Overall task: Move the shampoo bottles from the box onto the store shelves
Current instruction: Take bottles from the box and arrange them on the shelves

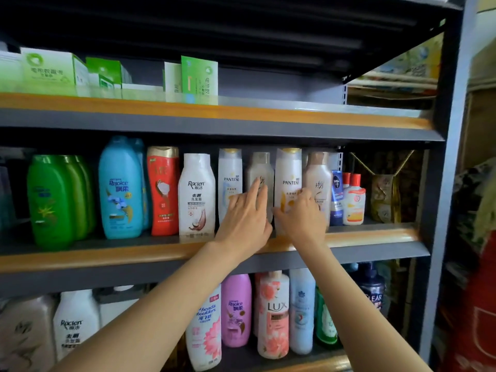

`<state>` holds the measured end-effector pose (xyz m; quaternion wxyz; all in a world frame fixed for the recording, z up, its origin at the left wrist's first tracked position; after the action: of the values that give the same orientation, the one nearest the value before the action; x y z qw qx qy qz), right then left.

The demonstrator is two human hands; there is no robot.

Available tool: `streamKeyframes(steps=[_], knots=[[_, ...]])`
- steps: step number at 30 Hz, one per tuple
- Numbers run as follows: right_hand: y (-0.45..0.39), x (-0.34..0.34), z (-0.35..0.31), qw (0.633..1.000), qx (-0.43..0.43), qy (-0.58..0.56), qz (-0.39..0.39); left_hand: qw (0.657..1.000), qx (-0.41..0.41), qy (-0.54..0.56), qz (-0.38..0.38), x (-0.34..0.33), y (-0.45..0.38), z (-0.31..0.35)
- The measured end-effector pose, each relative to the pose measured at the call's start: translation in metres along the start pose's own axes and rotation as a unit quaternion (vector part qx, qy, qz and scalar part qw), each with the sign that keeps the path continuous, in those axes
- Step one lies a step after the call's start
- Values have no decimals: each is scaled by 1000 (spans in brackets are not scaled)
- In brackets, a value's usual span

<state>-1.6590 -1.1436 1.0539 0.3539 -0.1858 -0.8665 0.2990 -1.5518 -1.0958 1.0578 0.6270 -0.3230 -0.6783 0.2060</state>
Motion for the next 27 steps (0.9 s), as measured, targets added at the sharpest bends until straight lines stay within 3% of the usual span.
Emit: streamKeyframes(steps=[8,14,18,27], knots=[[-2,-22,-26,998,-7,5,-70,996,-6,-82,36,12,12,-21],[10,-50,-67,991,46,-45,-115,990,-22,-114,77,22,26,-35],[16,-56,-84,989,93,-46,-108,991,-28,-106,73,23,32,-43],[13,-66,-81,988,78,-55,-121,993,-48,-101,47,15,32,-49]])
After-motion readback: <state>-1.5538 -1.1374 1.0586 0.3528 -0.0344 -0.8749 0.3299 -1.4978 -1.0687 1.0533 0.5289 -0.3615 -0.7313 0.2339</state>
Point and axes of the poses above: each hand's wrist, its own y-axis away from the middle knuckle, its own x-axis out of the back of the hand, z = x × y, the point moved 10 cm from there along -y, towards the middle knuckle, and after that the axes turned 2 degrees about x, right-handed, at the moved point
